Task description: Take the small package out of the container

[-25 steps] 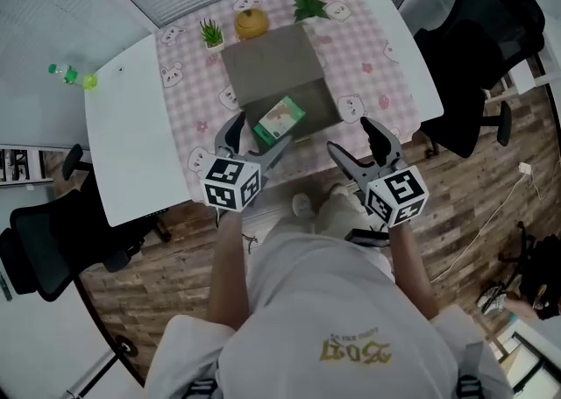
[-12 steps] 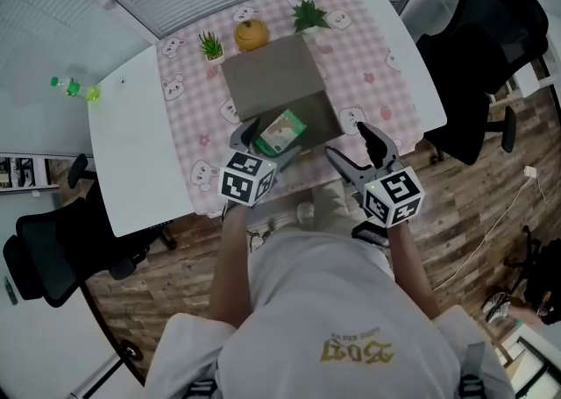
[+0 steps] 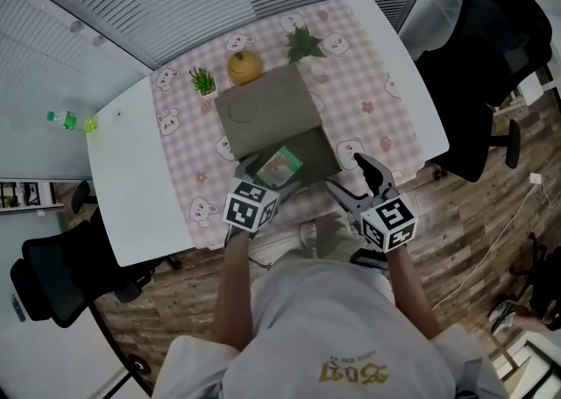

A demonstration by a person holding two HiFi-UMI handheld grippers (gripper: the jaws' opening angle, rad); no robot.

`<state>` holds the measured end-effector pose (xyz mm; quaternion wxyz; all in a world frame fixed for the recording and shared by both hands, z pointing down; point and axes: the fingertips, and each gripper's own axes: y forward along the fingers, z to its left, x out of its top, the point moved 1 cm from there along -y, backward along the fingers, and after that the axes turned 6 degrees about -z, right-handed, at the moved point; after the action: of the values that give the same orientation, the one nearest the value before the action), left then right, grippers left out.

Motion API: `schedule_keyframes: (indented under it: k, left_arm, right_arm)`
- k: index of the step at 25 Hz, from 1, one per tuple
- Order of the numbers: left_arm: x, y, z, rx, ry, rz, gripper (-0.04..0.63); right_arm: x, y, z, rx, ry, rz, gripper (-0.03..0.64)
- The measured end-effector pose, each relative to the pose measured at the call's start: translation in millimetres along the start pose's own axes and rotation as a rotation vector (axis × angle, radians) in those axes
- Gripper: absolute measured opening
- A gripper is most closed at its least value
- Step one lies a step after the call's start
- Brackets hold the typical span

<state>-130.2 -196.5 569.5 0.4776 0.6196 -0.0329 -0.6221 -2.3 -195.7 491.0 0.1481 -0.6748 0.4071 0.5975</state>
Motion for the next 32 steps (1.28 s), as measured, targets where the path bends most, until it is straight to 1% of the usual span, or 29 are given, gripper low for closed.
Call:
schedule_keyframes:
  k: [3,6,9,12,14,17,19,21,23,24,26,32]
  left_arm:
    - [-2.7,8.6,8.2,0.035,0.023,0.042,0.469]
    - [-8.2,15.5,13.0,0.075,0.074,0.105,0.458]
    - [-12.1,23.6,9.3,0.082,0.133,0.166,0.457]
    - [-25.2,25.3,4.6,0.088,0.156,0.248,0.450]
    - [-23.3,29.3,6.5,0.089,0.162,0.258,0.442]
    - [-19.2,34.0,9.8,0.091,0.156,0.244,0.442]
    - [-22.2,37.6,9.5,0.089,0.160,0.257,0.442]
    - [-26.0,40.4,9.8,0.094,0.182,0.282,0.435]
    - [-30.9,41.5,11.5,0.107,0.217,0.322,0.403]
    - [-32.9,41.9,12.1,0.113,0.232,0.338,0.366]
    - [-33.9,42.2,12.3,0.115,0.241,0.351,0.364]
    - [-33.0,43.0,11.9,0.104,0.234,0.354,0.357]
  right_arm:
    - [-2.9,5.4,-7.0,0.004,0.010,0.002,0.354]
    - [-7.5,8.0,-14.1,0.007,0.026,0.007,0.354]
    - [-12.7,12.6,-21.2,0.011,0.039,0.011,0.351]
    - [-18.6,14.4,-21.5,0.020,0.058,0.025,0.351]
    - [-15.7,18.1,-25.7,0.022,0.061,0.023,0.351]
    - [-13.7,21.4,-30.4,0.022,0.068,0.016,0.351]
    - [-15.3,19.6,-33.1,0.018,0.071,0.020,0.350]
    - [-16.5,17.1,-36.4,0.011,0.074,0.023,0.351]
    - [-17.8,15.1,-39.4,0.005,0.080,0.022,0.350]
    - [-18.6,14.4,-40.9,0.002,0.083,0.023,0.350]
    - [-19.7,13.1,-43.2,-0.001,0.086,0.026,0.350]
    - [-19.0,13.1,-47.0,0.000,0.089,0.029,0.347]
